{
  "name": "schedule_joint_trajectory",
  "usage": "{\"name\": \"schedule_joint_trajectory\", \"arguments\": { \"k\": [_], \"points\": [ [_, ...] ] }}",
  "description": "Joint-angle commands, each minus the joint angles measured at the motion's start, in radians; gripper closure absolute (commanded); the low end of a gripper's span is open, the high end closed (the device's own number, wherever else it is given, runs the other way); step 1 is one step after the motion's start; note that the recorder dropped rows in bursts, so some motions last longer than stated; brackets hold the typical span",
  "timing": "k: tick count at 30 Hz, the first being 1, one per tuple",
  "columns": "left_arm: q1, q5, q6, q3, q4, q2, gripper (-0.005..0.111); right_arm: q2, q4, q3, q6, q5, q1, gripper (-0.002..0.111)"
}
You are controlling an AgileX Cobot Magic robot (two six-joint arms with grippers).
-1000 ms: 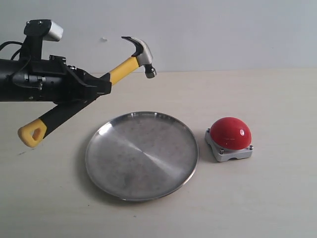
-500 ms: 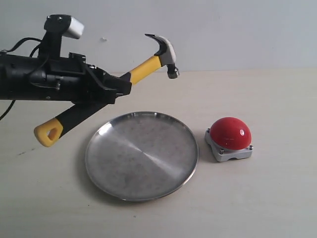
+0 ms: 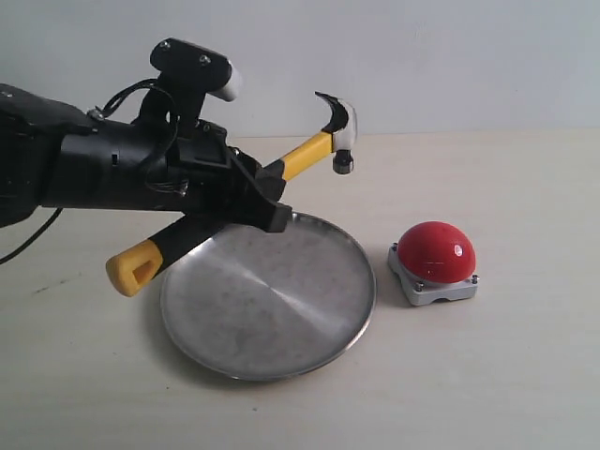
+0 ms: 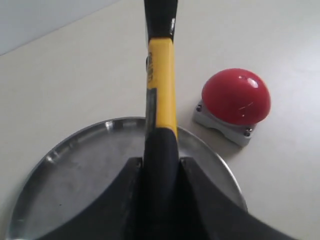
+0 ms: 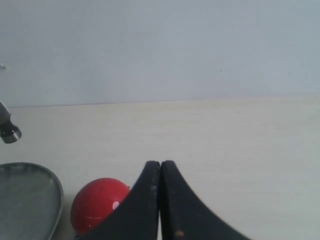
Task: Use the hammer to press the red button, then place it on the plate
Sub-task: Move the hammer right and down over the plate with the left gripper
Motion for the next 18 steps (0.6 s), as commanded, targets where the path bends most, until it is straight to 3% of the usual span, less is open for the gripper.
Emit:
{"name": "schedule_joint_trajectory", "arguments": {
  "k": [1,2,3,7,11,14,18],
  "points": [
    [-0.011,-0.116,-0.536,-0.015,0.435,-0.015,0.107,-0.004,0.002,0.002,-0.001,-0.003,-0.002,0.108],
    [-0.011,-0.125,-0.663,-0.013,0.546,-0.015,0.107,-0.004,0.002,0.002,-0.001,-0.003,-0.002,0.108],
    [-0.011,-0.171,-0.911,0.003,0.776,-0.015,0.107,-0.004,0.002,0.002,-0.001,-0.003,-0.002,0.108],
    [-0.011,-0.357,-1.451,0.087,1.169,-0.015,0.107,-0.004,-0.001,0.002,-0.001,-0.003,-0.002,0.108],
    [0.007,-0.581,-1.732,0.2,1.418,-0.002,0.107,-0.004,-0.001,0.002,-0.001,-0.003,-0.002,0.108],
    [0.031,-0.662,-1.913,0.225,1.594,0.022,0.107,-0.004,-0.001,0.002,-0.001,-0.003,-0.002,0.108],
    [0.082,-0.76,-2.337,0.225,1.993,0.07,0.107,-0.004,-0.001,0.002,-0.001,-0.003,-0.002,0.108]
  ]
}}
